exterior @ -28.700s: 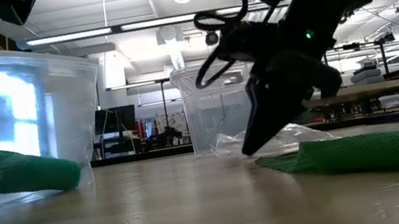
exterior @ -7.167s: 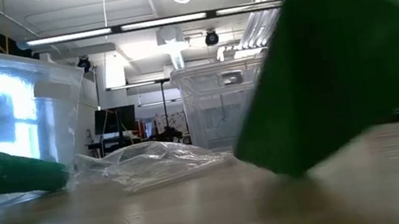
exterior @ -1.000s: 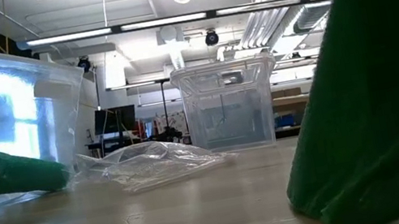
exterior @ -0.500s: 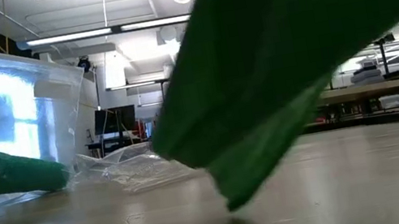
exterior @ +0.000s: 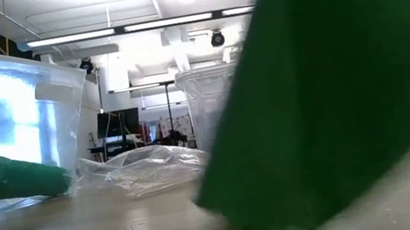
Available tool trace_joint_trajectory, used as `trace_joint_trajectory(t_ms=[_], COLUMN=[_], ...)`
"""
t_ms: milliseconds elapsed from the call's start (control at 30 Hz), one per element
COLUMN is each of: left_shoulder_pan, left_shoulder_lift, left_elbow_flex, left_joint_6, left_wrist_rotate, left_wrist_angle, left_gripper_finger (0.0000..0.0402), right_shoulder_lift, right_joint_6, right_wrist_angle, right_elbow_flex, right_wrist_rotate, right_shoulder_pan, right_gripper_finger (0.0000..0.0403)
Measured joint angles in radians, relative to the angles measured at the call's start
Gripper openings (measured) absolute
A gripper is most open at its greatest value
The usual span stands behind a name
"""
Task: Roll bandage
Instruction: Roll the green bandage
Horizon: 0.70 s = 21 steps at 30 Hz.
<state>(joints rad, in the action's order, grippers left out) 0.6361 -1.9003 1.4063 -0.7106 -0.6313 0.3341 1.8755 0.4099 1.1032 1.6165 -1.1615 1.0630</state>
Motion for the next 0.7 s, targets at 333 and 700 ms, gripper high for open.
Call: trace_joint_trajectory(t_ms=[333, 700], left_shoulder_pan=[-0.019, -0.003], left_shoulder_lift=[0.000, 0.000], left_elbow_flex=[0.000, 0.000], left_joint_6=[0.080, 0.079], left_wrist_rotate=[0.074, -0.076], left_wrist_angle=[-0.053, -0.023], left_gripper_finger=[0.0139, 0.0013], right_shoulder_lift=[0.000, 0.000], right_joint_6=[-0.001, 0.038], right_wrist_angle=[-0.001, -0.021], right_elbow_flex=[0.000, 0.000], right_wrist_rotate=[-0.062, -0.062], right_shoulder_pan=[-0.001, -0.001], right_gripper_finger=[0.0003, 0.0003])
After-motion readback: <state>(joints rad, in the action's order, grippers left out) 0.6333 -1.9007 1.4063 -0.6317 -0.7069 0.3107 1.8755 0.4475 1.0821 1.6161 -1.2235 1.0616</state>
